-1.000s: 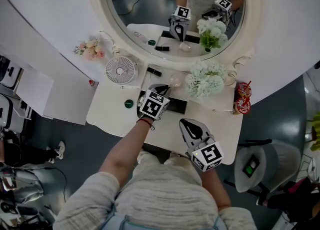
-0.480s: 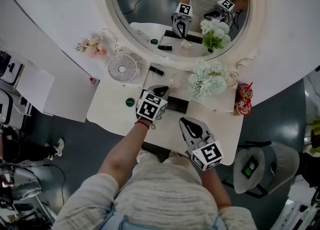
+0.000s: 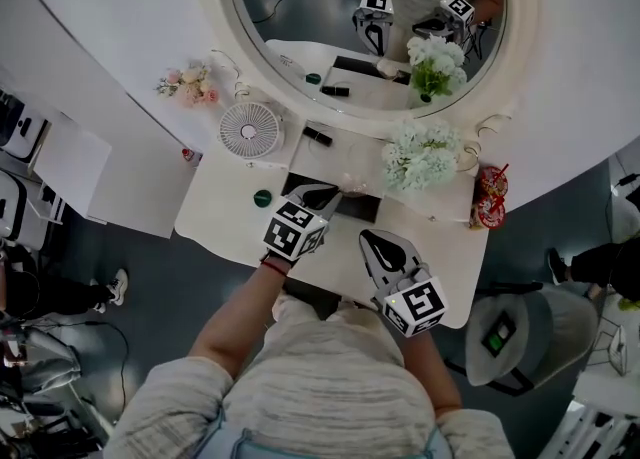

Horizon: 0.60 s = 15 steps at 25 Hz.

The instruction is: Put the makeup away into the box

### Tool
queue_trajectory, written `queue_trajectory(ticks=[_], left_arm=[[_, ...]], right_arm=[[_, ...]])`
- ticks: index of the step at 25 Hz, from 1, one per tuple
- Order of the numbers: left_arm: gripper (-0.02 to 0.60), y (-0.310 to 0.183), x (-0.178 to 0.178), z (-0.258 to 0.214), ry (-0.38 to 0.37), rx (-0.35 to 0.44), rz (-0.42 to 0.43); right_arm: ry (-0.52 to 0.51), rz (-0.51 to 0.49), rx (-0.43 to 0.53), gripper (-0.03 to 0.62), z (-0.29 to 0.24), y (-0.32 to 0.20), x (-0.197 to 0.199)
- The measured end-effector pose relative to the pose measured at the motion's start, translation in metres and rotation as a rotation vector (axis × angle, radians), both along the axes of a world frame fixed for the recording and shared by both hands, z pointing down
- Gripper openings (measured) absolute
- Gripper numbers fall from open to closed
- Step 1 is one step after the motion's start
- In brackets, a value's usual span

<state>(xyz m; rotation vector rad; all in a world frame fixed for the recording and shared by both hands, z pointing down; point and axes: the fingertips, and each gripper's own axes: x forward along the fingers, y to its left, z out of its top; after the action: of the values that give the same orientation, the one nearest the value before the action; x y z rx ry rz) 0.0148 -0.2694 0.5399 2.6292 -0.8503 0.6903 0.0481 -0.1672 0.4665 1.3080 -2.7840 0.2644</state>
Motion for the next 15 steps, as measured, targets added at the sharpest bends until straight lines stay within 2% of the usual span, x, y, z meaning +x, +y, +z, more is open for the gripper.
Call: queue_trajectory(ticks=[6,15], left_arm=[[0.026,0.019,0.0,0.001,0.003,-0.053,0.024],[0.026,0.031,-0.001,0.03,-0.015,-0.181,0.035]], right_arm=[[0.004,-0.015,0.006,0.011,-0.001,0.0,-0.004],[0.007,-0.018,0.002,0.011,0.0,0.003,-0.008]])
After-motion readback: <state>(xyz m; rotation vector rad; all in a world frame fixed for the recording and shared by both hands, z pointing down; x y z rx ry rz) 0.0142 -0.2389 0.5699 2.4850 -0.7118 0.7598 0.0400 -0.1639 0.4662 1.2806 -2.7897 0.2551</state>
